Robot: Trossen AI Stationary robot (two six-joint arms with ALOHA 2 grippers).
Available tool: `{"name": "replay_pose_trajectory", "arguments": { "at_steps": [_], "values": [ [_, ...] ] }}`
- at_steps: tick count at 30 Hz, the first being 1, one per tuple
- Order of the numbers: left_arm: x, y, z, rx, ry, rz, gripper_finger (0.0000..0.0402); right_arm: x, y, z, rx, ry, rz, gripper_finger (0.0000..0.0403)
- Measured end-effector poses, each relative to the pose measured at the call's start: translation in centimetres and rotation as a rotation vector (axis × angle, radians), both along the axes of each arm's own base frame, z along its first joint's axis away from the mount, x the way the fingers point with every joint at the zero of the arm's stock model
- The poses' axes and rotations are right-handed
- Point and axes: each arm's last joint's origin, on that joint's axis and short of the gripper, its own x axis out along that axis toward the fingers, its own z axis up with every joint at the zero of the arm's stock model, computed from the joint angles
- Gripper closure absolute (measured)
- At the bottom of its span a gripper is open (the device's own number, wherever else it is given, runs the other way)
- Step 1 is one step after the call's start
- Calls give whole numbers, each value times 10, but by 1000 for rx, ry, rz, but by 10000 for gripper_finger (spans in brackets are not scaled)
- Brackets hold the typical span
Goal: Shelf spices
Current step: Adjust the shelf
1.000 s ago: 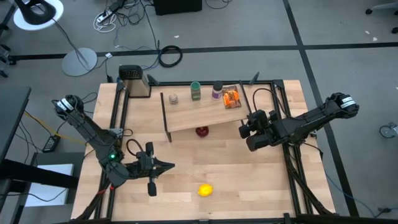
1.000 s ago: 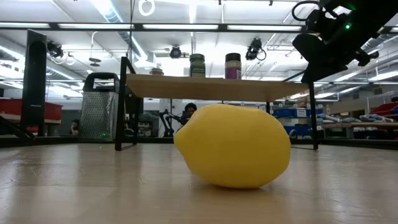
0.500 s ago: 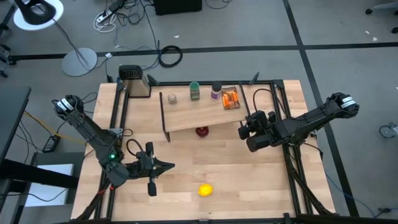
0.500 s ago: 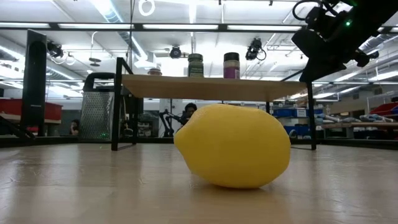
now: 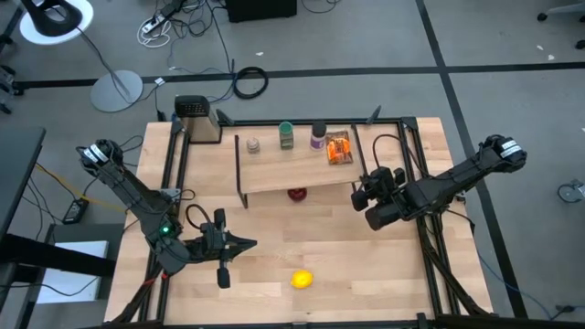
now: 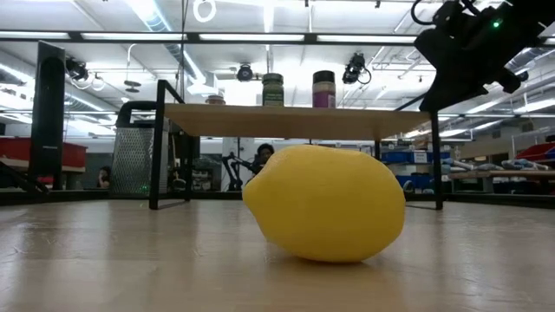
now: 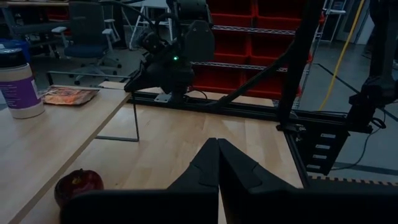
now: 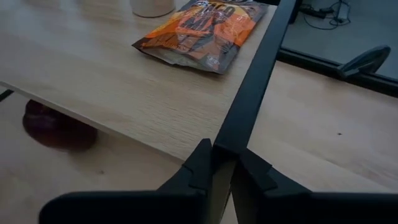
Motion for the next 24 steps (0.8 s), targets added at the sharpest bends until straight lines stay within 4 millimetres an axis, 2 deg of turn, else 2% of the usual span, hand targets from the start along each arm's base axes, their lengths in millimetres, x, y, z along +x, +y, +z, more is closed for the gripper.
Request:
{"name": "replay_pose_trajectory", "arguments": {
  "at_steps": [24],
  "values": [
    [0,0,0,-1,0,-1,398,-2,12,0,23,-40,47,374]
  ]
}}
